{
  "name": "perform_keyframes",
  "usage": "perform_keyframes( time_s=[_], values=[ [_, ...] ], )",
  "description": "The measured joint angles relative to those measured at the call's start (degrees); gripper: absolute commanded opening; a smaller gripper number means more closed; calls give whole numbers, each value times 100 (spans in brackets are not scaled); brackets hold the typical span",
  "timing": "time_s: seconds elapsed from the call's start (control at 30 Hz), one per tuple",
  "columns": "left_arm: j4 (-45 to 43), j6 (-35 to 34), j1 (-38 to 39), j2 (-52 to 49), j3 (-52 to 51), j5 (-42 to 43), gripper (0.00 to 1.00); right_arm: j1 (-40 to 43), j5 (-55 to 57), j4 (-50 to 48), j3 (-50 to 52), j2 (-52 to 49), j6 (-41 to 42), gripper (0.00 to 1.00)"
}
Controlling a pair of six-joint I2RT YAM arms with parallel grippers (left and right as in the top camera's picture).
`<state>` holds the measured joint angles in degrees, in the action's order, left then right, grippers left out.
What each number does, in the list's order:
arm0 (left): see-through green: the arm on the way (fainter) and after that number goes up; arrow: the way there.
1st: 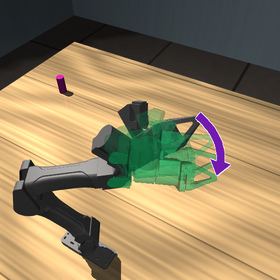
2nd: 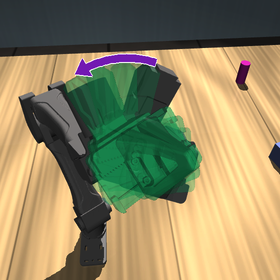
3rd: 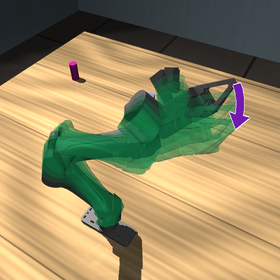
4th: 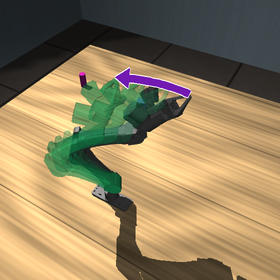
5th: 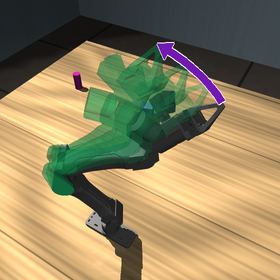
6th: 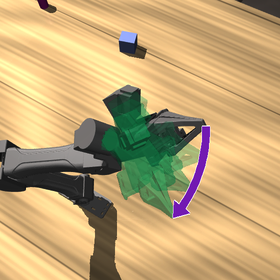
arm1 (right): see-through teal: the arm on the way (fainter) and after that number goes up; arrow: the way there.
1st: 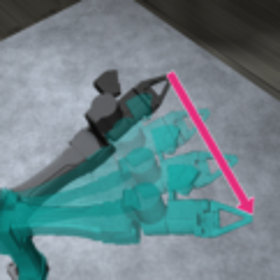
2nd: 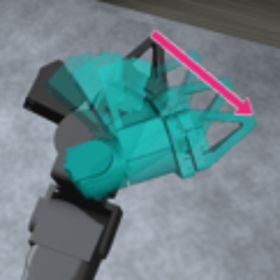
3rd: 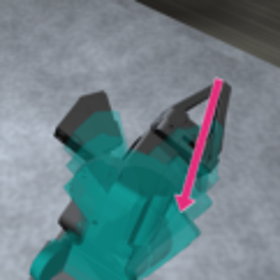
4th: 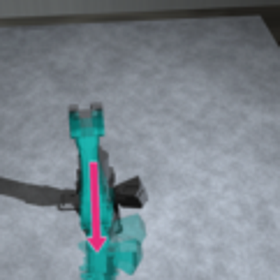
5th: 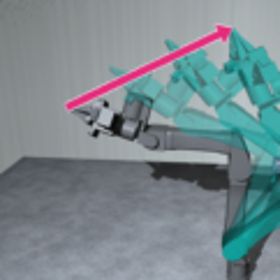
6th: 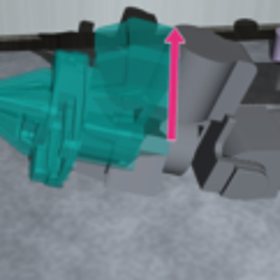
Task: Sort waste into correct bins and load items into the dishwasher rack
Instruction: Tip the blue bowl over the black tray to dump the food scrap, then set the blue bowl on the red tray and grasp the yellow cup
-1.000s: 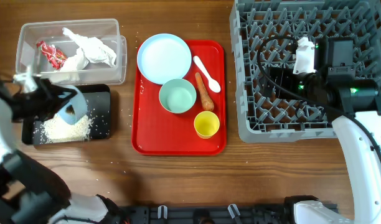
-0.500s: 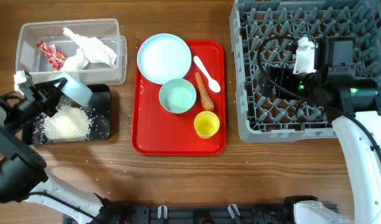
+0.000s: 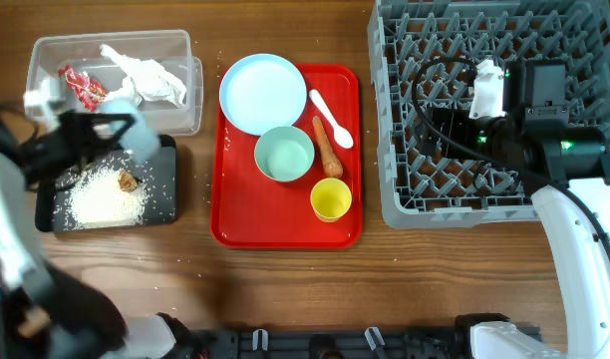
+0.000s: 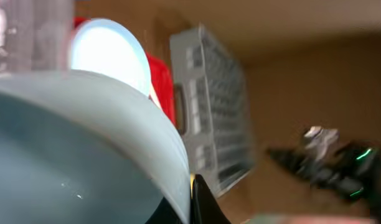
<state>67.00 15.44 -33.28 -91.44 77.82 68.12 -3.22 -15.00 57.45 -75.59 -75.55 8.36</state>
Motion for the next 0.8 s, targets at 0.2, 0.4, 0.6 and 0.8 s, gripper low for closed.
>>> perform_keyframes(
  time_s=[0.2, 0.4, 0.6, 0.8],
  values=[
    [-162, -1427, 3648, 988, 39, -4098, 4, 0, 0, -28, 0, 0, 2, 99],
    [-737, -2677, 5694, 208, -584, -6059, 4, 0, 0, -35, 0, 0, 0, 99],
    [-1338, -3128, 6452, -498, -1005, -6666, 8, 0, 0, -44, 0, 0, 0, 99],
    [-1622, -3346, 6511, -837, -1311, -6826, 56, 0, 0, -50, 0, 0, 0, 99]
  ],
)
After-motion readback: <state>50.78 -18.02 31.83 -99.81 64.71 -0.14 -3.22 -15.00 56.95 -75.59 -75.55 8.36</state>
